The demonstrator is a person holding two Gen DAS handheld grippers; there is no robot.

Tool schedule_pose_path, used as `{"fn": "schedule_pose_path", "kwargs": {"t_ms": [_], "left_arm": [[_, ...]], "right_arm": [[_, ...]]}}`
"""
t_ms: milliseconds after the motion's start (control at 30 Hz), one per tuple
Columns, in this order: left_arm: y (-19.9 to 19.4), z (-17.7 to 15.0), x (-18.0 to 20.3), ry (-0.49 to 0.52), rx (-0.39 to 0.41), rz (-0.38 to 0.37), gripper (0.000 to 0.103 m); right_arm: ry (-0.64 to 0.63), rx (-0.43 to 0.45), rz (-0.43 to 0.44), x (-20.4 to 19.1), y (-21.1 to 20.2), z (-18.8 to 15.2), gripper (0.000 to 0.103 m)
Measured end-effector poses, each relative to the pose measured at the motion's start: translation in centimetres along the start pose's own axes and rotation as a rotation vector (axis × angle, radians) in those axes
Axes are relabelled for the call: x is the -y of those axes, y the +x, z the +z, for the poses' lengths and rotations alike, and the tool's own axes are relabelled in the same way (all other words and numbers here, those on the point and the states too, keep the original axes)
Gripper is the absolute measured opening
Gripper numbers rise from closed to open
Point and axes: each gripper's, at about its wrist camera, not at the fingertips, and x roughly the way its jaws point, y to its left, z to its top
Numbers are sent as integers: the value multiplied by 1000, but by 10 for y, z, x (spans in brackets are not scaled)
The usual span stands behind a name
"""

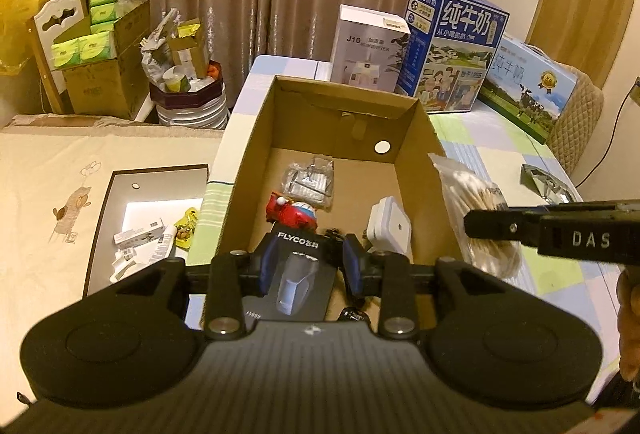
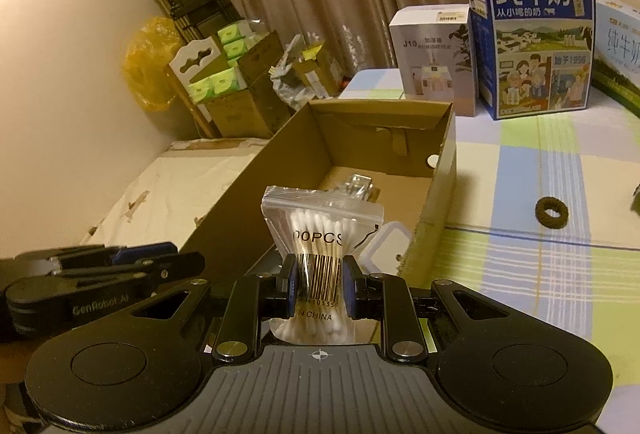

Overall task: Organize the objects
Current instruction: 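Open both tools over the box to drop the cable and swab bag, then move both tools back toward the brown ring and silver foil bag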

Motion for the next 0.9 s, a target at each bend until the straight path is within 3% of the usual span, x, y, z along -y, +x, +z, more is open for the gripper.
{"fn": "schedule_pose_path", "kwargs": {"t_ms": [33, 100, 167, 200, 400, 667, 900], "left_arm": [[-1, -1, -1, -1, 0, 3, 31], [-3, -3, -3, -5, 0, 7, 32], [-4, -5, -5, -11, -1, 10, 35], [-5, -6, -5, -13, 0, 12, 36], [-14, -12, -2, -22, 3, 9, 41], [-39, -22, 18, -20, 30, -8, 60], [-56, -29, 48, -2, 47, -29, 71]], "right_arm": [[-1, -1, 12, -1, 1, 1, 20], [-3, -4, 34, -1, 5, 2, 30], [1, 9, 50, -1, 6, 3, 62], [8, 18, 49, 0, 5, 3, 65], [55, 54, 42, 8, -10, 1, 65], [106, 74, 1, 26, -49, -13, 65], [113, 103, -20, 38, -90, -24, 65]]}}
